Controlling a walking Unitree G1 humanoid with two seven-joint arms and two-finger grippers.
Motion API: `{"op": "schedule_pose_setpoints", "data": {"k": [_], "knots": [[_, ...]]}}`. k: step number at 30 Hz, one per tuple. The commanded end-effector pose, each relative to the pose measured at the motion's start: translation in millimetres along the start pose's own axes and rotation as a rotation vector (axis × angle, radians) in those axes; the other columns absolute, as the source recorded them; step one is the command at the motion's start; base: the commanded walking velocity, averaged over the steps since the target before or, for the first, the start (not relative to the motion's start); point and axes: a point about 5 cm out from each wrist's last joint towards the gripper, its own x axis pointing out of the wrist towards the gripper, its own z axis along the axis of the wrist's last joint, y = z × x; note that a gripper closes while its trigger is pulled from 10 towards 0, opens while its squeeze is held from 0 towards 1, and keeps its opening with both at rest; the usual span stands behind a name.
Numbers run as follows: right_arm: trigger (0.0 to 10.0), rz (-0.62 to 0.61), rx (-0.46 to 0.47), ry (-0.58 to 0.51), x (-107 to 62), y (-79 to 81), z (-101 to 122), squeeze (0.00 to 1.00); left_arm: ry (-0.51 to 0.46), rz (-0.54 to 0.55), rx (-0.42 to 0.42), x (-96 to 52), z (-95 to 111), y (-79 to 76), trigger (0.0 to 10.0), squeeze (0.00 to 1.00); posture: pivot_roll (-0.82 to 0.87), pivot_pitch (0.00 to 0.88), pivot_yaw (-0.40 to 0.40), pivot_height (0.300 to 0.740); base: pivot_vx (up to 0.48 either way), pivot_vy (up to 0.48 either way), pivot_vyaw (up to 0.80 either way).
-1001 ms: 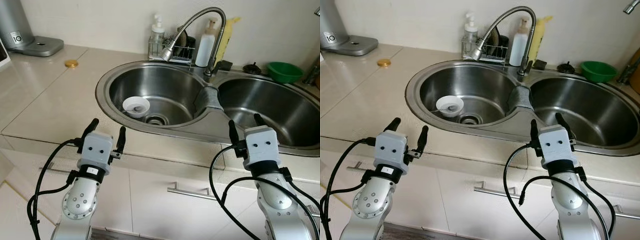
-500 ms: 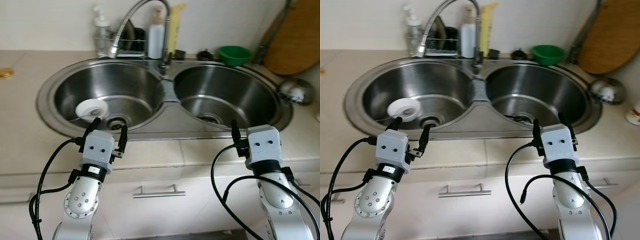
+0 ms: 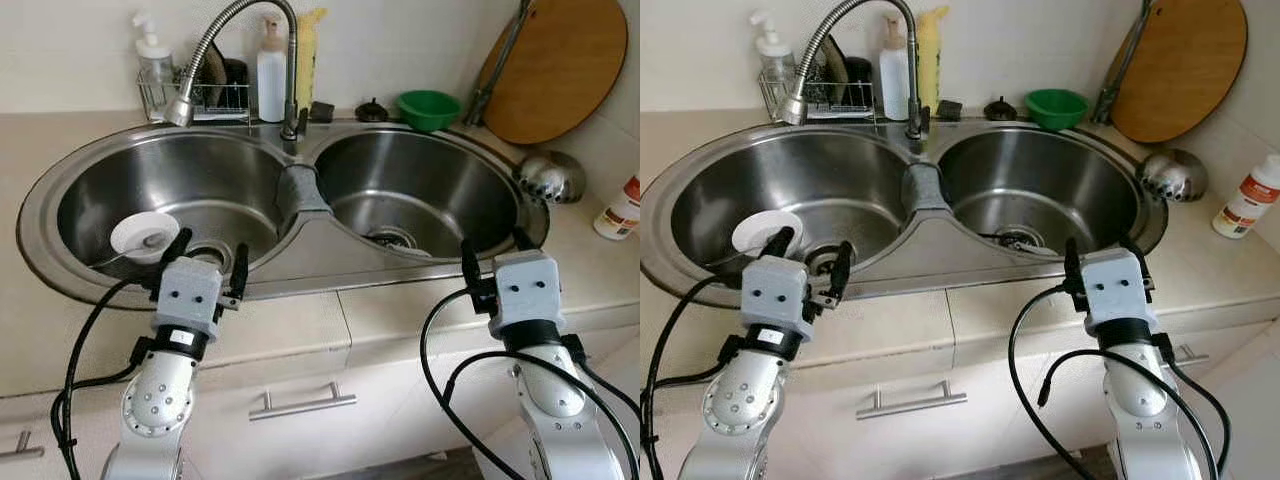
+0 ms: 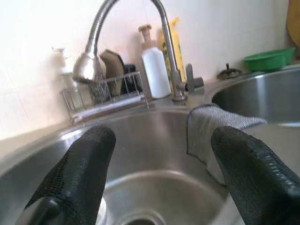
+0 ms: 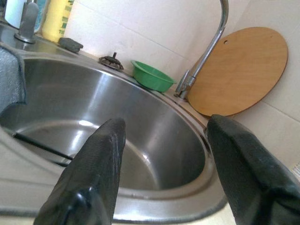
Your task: Kitchen organization
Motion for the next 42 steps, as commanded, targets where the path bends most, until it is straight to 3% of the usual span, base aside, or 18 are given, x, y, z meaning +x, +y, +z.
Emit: {"op": "schedule_pose_setpoints", "data": {"k": [1,5,42], "knots": [[10.0,-0.022,0.004,-0.012,-0.3,-3.9,2.2,0.00,-0.075,0.011,0.042,1.4,12.5,1.3,10.0,0.00,0.06,0.000,-0.071,0.740,0.000,0.000,-0.80],[10.0,-0.029,0.005,-0.015,0.1,-5.0,2.6,0.00,-0.135,0.052,0.100,2.9,22.0,6.7,10.0,0.00,0.07,0.000,-0.072,0.740,0.000,0.000,-0.80],[10.0,-0.031,0.006,-0.018,3.3,-5.2,3.8,0.00,-0.133,-0.017,0.063,4.0,19.0,-2.6,10.0,0.00,0.06,0.000,-0.067,0.740,0.000,0.000,-0.80]]}}
